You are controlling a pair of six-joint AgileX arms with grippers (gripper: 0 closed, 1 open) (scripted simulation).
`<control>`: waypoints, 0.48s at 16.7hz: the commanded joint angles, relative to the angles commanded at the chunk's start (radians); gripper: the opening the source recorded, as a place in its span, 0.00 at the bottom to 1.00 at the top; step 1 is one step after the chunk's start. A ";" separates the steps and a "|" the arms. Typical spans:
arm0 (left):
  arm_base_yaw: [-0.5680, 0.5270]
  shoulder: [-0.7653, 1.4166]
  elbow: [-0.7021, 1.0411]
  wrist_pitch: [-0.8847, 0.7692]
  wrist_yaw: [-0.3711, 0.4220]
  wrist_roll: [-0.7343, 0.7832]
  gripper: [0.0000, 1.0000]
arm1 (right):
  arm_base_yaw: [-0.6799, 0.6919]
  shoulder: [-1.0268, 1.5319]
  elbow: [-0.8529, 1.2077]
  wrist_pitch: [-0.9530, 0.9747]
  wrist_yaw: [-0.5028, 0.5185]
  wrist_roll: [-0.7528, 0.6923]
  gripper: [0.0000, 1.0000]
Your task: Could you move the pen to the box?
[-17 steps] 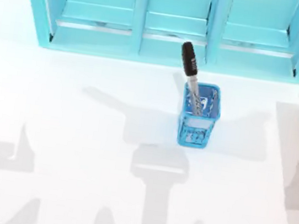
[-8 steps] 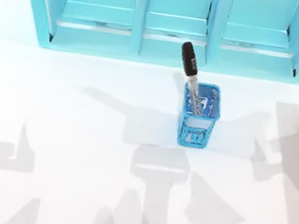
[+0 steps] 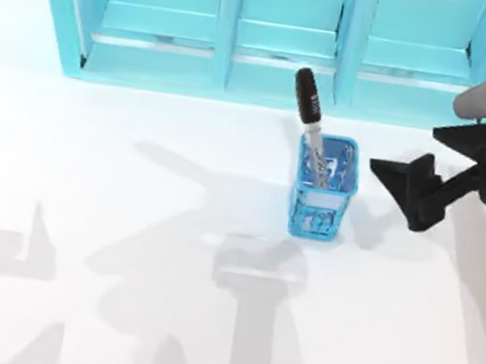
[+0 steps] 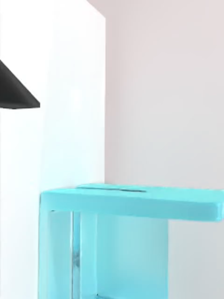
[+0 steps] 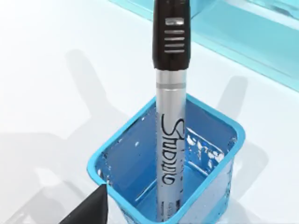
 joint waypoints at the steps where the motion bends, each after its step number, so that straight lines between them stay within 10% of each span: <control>1: 0.000 0.000 0.000 0.000 0.000 0.000 1.00 | 0.010 0.053 0.027 0.003 -0.018 -0.006 1.00; 8: 0.000 0.000 0.000 0.000 0.000 0.000 1.00 | 0.034 0.174 0.087 0.006 -0.059 -0.020 1.00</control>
